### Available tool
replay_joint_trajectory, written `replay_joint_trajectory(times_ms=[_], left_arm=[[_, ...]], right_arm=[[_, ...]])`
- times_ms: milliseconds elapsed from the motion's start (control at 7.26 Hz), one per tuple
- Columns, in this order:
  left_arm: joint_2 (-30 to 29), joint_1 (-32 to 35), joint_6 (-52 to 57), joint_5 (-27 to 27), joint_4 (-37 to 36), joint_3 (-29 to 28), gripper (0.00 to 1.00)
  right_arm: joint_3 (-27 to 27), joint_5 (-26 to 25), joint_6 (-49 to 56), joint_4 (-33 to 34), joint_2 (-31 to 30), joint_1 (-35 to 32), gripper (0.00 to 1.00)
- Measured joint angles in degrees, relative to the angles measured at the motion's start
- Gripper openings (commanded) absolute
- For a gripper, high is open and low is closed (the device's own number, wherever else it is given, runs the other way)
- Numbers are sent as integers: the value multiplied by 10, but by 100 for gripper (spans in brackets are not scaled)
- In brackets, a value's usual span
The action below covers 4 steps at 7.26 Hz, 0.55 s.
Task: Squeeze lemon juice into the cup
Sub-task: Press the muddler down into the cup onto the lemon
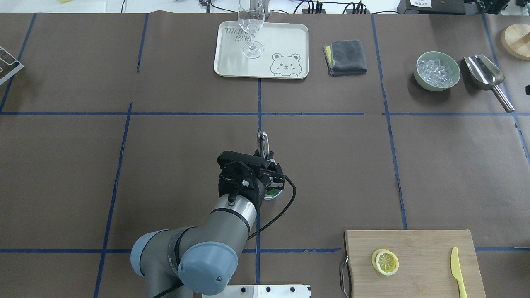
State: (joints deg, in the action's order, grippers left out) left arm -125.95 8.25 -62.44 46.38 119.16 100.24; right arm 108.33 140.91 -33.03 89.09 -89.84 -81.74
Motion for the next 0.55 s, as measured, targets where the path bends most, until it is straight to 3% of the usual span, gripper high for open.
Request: replay_joint_trajectory(times_ms=[551], left_arm=[[6,26,92,45,27,77,0]], right_arm=[[1,-1,1,-2,1,-1,100]])
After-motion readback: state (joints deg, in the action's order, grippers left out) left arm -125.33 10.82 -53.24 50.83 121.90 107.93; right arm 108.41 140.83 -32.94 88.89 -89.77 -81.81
